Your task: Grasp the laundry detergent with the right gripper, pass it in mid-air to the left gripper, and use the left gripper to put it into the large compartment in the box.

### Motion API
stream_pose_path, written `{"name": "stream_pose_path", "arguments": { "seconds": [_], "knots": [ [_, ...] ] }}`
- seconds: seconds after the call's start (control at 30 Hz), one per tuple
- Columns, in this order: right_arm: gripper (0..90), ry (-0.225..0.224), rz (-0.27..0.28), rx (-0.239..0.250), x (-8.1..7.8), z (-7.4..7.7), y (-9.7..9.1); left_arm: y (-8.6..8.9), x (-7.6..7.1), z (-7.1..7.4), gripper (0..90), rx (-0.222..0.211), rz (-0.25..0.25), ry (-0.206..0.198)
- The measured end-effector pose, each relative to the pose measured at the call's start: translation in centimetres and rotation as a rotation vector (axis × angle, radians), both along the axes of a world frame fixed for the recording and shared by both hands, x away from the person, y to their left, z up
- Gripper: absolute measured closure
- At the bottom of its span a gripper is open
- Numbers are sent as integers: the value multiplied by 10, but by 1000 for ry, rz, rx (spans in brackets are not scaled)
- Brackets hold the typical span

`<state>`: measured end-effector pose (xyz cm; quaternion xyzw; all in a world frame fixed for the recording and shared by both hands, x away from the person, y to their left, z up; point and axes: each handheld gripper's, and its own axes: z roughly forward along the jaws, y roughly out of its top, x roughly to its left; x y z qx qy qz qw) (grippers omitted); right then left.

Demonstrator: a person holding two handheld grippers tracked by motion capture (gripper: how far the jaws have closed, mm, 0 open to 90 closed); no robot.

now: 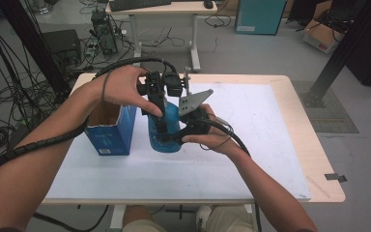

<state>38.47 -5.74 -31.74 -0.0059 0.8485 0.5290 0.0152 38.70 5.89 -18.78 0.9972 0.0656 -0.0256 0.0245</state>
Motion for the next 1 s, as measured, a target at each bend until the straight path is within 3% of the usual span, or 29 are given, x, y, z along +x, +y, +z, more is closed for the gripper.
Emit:
{"name": "stream_pose_path", "arguments": {
  "seconds": [0.5,0.53,0.73,0.77,1.0],
  "knots": [
    [440,-2,2,0,0,0,0,0,-1,3,51,3,6,-6],
    [440,52,-39,-44,-4,1,-3,0,-1,3,51,6,0,-5],
    [440,35,-31,-36,-3,1,-2,1,-1,3,52,7,5,-12],
    [440,34,-31,-35,-3,1,-2,1,-1,4,52,24,1,-15],
    [440,47,-35,-42,-3,2,-1,1,-1,5,52,16,8,-7]
  ]
}}
